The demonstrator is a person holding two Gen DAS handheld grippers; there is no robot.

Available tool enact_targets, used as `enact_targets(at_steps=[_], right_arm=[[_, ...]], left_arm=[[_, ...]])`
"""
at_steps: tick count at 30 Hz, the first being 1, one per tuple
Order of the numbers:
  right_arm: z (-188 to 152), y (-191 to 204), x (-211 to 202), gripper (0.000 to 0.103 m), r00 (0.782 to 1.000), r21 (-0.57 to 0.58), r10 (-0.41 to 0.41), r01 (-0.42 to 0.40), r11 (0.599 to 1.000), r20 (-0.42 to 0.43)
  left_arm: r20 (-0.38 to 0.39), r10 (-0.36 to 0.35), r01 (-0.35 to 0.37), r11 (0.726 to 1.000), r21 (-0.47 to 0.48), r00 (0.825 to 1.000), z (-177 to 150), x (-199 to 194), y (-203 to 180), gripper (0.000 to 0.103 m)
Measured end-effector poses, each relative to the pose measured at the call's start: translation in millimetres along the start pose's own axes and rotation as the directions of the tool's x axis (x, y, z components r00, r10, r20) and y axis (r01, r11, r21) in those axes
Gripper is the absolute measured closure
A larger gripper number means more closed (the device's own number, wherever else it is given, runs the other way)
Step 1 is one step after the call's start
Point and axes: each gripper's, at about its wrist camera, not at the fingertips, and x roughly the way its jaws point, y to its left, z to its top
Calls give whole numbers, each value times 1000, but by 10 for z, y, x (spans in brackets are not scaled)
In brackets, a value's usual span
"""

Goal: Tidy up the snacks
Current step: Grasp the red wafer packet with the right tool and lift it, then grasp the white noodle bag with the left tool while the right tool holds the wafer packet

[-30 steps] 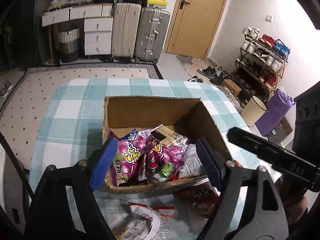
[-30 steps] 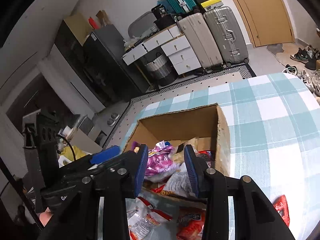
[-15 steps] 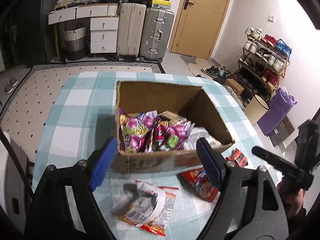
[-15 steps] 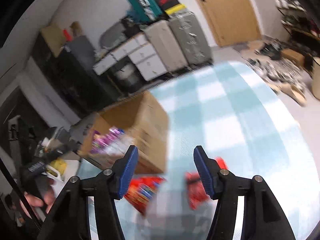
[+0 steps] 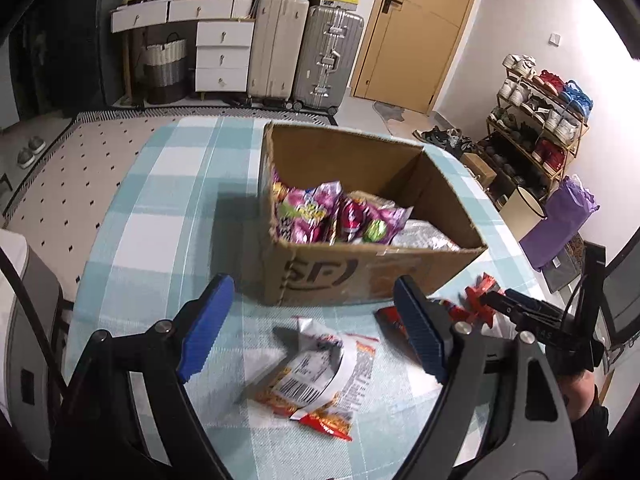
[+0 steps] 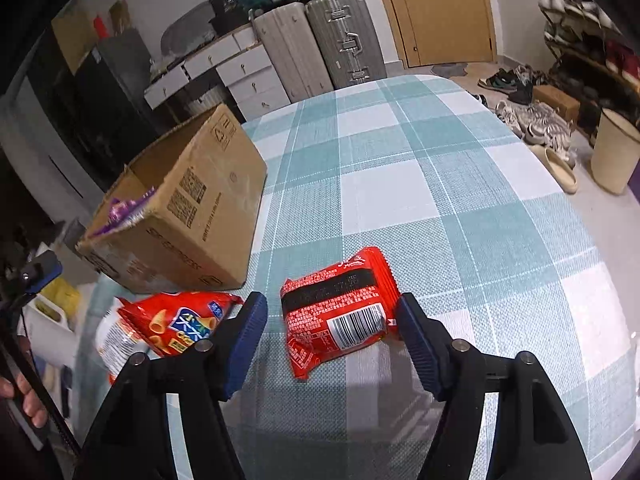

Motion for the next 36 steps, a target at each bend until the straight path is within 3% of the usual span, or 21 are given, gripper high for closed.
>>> enact_targets(at_steps=[19, 21, 22, 24, 36], right_arm=[[73, 101, 344, 30, 993, -98, -111, 108, 989, -27], [66, 104, 355, 37, 993, -110, -118, 116, 987, -14], [58, 107, 352, 49, 993, -115, -118, 116, 987, -10], [48, 106, 345, 53, 994, -126, -109, 107, 986, -5], [48, 139, 144, 54, 998, -107, -44, 48, 993, 34]], left_arm=[[-90, -3, -3, 998, -63, 996, -306, 240, 294, 22], [-96, -11, 5, 998, -69, 995, -339, 254, 320, 22], [-98, -16, 9, 997, -71, 995, -351, 260, 329, 23], [-104, -11, 4, 998, -69, 995, -377, 273, 337, 23], [-121, -34, 28, 998, -54, 992, -430, 285, 282, 22]])
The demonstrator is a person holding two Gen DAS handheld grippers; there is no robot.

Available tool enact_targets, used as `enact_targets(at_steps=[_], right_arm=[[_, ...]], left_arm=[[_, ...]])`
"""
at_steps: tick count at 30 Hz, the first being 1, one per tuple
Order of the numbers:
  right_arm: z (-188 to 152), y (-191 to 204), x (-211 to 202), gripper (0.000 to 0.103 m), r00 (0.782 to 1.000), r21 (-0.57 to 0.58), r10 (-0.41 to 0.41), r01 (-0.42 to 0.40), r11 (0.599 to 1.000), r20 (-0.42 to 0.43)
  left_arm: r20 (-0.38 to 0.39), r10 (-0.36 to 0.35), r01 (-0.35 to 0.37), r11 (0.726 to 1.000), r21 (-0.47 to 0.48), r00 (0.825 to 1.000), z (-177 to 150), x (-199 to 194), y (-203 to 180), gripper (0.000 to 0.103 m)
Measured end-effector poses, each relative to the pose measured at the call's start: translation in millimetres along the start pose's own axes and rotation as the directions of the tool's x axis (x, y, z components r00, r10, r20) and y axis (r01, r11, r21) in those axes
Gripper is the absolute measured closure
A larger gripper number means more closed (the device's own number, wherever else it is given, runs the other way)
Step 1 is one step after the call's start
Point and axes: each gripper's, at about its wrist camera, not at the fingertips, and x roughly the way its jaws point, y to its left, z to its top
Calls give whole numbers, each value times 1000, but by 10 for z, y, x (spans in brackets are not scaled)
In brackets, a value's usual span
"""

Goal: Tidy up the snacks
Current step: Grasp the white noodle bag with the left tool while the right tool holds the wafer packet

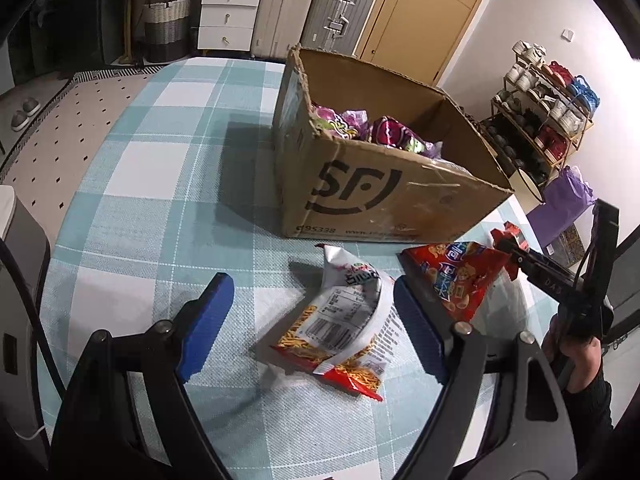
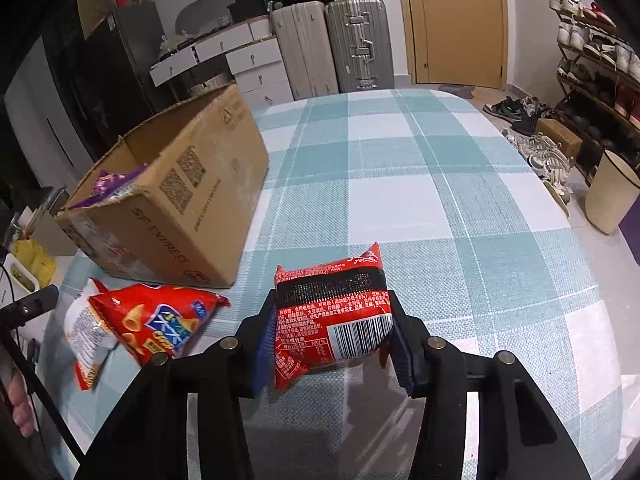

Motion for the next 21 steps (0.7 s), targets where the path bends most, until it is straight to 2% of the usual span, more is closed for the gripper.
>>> enact_targets(at_steps=[7, 21], right_arm=[[5, 95, -146, 54, 999, 4, 44, -44, 999, 24], [-55, 233, -431, 54, 992, 2, 100, -101, 995, 75]], left_arm=[[-37, -23, 23, 1000, 9, 999, -59, 81, -54, 23], [-82, -9, 13, 999, 52, 997, -145, 280, -158, 23]])
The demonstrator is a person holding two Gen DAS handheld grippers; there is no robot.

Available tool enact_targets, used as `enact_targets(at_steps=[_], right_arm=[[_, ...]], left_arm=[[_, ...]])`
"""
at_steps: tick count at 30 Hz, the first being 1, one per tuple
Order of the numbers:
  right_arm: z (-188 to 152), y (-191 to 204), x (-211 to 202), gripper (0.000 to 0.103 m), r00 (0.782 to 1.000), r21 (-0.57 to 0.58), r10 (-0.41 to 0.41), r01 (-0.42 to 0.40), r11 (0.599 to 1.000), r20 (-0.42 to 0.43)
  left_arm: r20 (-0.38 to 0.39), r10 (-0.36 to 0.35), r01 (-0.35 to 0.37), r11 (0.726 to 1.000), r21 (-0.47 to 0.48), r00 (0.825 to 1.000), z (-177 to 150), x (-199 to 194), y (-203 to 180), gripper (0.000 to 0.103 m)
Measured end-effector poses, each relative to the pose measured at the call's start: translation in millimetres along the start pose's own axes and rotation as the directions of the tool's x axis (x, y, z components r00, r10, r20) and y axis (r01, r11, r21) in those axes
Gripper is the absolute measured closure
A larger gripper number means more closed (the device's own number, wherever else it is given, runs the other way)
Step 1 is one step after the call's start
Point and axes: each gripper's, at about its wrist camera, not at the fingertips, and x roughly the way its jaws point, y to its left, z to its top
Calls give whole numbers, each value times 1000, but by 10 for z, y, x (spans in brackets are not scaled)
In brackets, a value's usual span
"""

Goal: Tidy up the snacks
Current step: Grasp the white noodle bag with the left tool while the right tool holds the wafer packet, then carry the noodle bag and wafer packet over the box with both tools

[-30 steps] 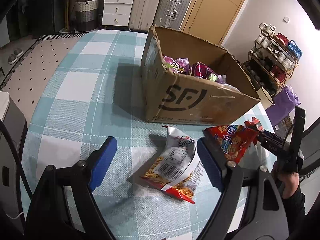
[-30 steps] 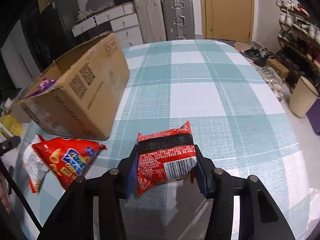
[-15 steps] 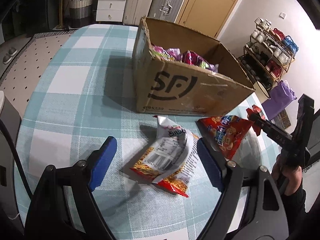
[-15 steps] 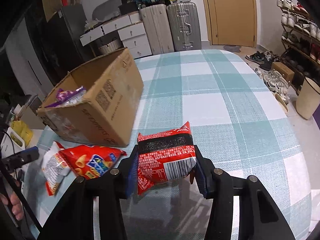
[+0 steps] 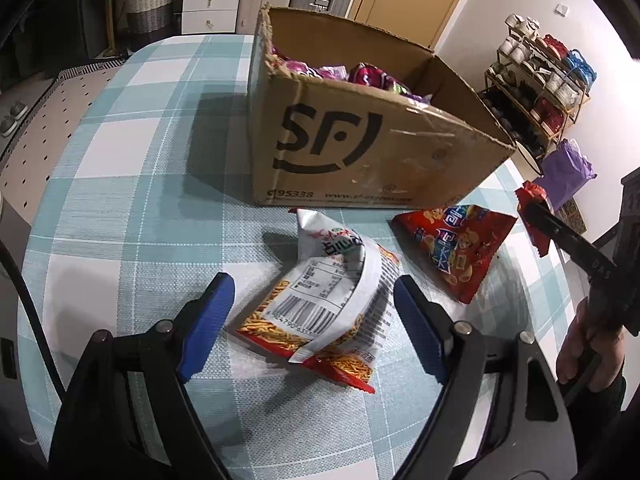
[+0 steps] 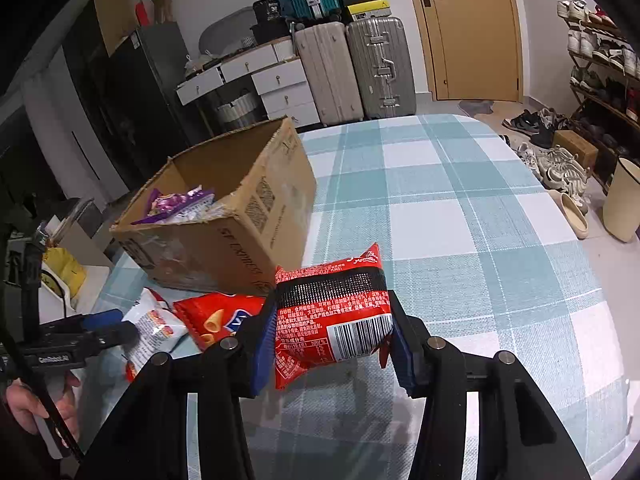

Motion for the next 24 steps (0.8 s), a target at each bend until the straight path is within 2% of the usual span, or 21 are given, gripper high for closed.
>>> enact_targets(at_steps=[3, 8, 13, 14, 15, 19, 24], right_arm=[[-12, 23, -25, 54, 1000, 3, 11, -11, 1000, 6], [-25, 73, -65, 54, 1000, -2, 24, -24, 1000, 11], [-44, 97, -107, 54, 999, -3, 31, -31, 1000, 16], [-48, 98, -111, 54, 999, -1, 34, -34, 999, 16], [-51, 99, -115, 54, 999, 1, 35, -35, 999, 16], [-68, 101, -130, 54, 999, 7, 42, -42, 999, 17], [-90, 98, -143, 54, 999, 16, 50, -50, 999, 17]], left_arm=[[-9, 1, -1, 1000, 7, 1000, -6, 40, -19, 29], [-5, 7, -6, 1000, 22, 1000, -17, 59, -36, 31], [-4, -7, 7, 1000, 25, 1000, -23, 54, -27, 39], [-5, -18, 18, 1000, 26, 1000, -26, 53, -27, 45], [-15, -39, 39, 999, 28, 999, -31, 62, -31, 56], [-18, -52, 53, 996, 74, 999, -49, 77, -116, 65], [-1, -37, 37, 992, 117, 999, -61, 66, -188, 69]])
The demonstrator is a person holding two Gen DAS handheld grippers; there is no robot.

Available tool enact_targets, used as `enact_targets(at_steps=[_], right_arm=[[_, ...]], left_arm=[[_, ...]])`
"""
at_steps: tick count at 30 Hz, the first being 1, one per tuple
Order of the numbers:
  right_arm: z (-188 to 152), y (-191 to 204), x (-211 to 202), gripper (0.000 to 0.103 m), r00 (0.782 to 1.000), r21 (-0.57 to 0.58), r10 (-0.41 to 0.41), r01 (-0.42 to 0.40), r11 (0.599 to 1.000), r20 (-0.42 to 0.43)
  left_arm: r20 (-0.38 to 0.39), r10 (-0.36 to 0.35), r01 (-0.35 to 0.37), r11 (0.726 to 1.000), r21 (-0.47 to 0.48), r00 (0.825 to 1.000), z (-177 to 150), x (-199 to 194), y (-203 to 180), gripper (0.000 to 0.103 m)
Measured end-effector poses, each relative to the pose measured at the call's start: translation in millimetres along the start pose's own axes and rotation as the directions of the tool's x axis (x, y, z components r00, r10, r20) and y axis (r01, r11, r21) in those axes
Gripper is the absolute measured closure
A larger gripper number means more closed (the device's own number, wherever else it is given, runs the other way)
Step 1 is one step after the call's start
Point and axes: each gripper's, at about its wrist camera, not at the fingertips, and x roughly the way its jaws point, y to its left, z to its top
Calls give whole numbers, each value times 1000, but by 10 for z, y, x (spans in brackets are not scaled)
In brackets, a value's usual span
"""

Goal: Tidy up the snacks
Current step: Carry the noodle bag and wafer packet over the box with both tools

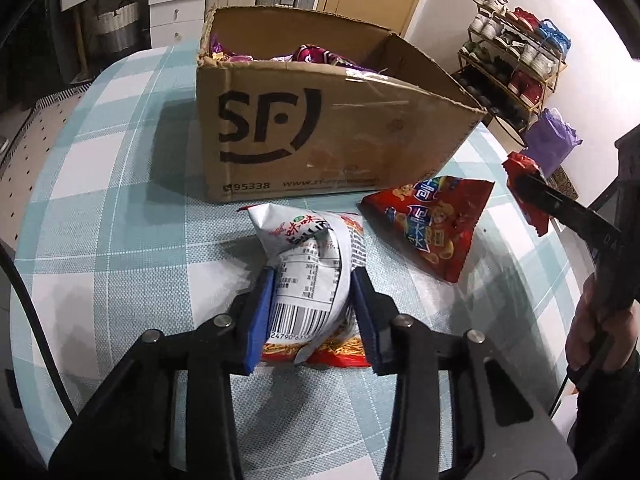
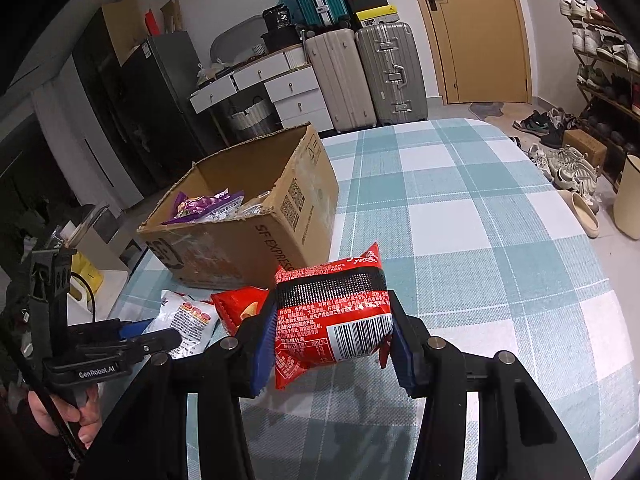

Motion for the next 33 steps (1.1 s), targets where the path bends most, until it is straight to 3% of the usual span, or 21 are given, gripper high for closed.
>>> enact_targets(at_steps=[17, 33], right_arm=[[-24, -26, -162, 54, 999, 41, 44, -44, 998, 21], [93, 348, -354, 54, 992, -14, 108, -108, 994, 67]], left_arm=[[15, 0, 1, 1000, -29, 1000, -62, -159, 21, 73], [88, -34, 36, 999, -24, 996, -15, -666, -51, 73]])
